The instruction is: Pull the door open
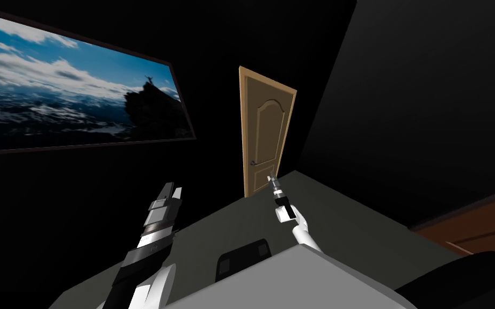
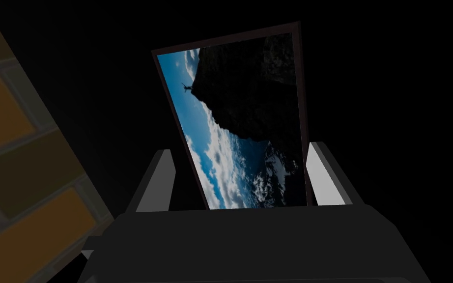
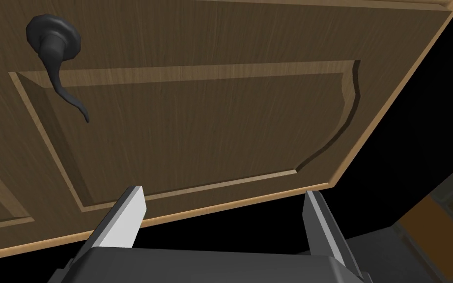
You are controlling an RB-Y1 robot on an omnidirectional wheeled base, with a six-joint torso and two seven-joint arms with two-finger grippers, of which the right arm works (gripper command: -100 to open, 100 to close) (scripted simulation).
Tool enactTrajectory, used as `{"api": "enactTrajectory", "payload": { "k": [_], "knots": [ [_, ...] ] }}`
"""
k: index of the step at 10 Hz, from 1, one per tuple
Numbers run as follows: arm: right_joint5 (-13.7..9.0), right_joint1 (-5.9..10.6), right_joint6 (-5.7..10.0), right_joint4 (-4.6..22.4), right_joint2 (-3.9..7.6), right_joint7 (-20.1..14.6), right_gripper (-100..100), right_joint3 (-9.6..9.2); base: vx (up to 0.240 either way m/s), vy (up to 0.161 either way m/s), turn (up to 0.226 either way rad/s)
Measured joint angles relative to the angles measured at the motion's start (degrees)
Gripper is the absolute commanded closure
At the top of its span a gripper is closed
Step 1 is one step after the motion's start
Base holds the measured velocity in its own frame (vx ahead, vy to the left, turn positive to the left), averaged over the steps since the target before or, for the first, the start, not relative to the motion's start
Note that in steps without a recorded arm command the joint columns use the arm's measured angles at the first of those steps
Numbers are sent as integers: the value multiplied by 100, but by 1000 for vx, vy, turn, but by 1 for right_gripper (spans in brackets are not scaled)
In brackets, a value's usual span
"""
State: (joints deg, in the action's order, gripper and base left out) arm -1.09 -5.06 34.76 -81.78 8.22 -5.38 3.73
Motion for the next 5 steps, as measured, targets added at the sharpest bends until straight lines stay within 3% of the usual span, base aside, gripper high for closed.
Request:
{"api": "enactTrajectory", "payload": {
  "k": [1, 5],
  "knots": [
    [-6, 108, 56, 229, 9, 25, -100, 20, 75, -97, 198],
    [-47, 359, 98, 814, 104, 39, -100, 92, 40, -65, 103]
  ]
}}
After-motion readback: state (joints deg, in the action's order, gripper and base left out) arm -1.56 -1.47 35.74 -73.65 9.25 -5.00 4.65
